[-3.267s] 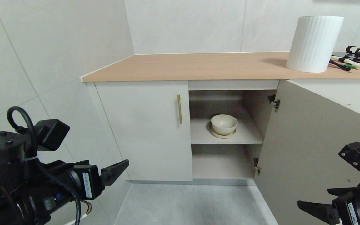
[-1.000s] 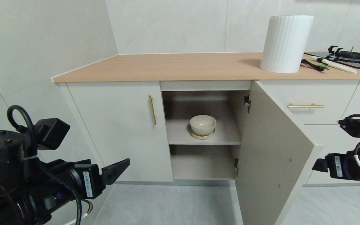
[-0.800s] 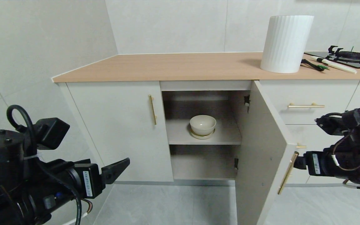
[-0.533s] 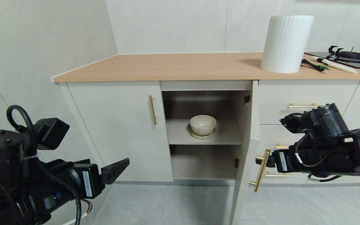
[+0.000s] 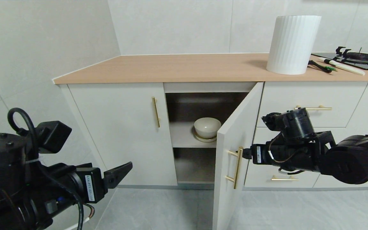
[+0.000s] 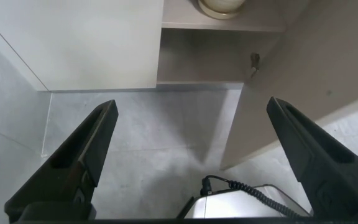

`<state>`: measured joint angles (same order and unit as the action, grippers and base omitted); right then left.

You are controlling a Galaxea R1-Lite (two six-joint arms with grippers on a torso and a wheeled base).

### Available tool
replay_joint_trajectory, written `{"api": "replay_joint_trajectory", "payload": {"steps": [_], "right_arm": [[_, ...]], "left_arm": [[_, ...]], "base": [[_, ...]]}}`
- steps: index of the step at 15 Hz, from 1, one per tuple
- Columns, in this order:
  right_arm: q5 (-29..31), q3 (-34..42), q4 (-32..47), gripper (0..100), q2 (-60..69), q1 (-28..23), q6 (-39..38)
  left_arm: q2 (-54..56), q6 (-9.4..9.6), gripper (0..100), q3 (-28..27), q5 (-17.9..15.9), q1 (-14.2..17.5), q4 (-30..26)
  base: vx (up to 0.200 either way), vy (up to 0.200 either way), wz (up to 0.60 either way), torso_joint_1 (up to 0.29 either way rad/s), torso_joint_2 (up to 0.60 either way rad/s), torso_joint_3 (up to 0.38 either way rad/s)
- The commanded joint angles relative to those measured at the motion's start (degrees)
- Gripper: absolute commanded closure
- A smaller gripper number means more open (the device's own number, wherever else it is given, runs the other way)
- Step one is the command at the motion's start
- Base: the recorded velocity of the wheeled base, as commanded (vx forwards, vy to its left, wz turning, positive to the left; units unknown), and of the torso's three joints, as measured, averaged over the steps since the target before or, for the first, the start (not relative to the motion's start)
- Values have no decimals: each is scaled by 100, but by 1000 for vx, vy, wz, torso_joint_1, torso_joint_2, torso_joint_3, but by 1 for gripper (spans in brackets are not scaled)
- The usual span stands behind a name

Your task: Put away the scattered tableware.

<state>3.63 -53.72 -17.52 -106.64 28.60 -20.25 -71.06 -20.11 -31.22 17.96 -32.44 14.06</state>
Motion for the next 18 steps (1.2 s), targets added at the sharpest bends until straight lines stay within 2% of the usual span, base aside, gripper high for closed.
{"api": "replay_joint_trajectory", "payload": {"steps": [1,8,17,18], "right_arm": [[6,64,-94,0,-260,93,-111],[41,46,-586,0,-533,146,-392],[41,-68,-1113,0,-761,216,-911],[59,-138,-1210,0,-832,216,-1078]], "left_arm": [[-13,-10,0,11,6,1,1],[13,34,0,72,24,1,-34],[22,34,0,63,24,1,-26],[22,34,0,63,15,1,-17]], "base": [[0,0,0,0,0,0],[0,0,0,0,0,0],[200,0,0,3,3,1],[0,0,0,0,0,0]]}}
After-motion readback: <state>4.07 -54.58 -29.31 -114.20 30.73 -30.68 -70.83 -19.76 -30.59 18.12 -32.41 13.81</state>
